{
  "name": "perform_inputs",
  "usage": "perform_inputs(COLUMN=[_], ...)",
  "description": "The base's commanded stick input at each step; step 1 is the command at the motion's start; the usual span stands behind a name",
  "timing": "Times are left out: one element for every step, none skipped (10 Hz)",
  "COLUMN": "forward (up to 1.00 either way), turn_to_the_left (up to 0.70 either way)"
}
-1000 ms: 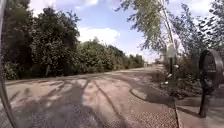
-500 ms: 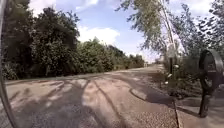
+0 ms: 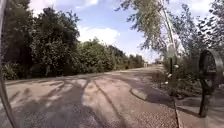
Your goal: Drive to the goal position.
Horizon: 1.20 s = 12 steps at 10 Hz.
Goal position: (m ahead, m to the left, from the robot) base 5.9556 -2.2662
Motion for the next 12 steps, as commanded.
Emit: perform_inputs(forward=[0.04,0.04,0.0,0.04,0.04,0.04,0.04,0.04,0.03,0.02,0.0,0.03], turn_to_the_left=[0.0,0.0,0.0,0.0,0.0,0.0,0.0,0.0,0.0,0.0,0.0,0.0])
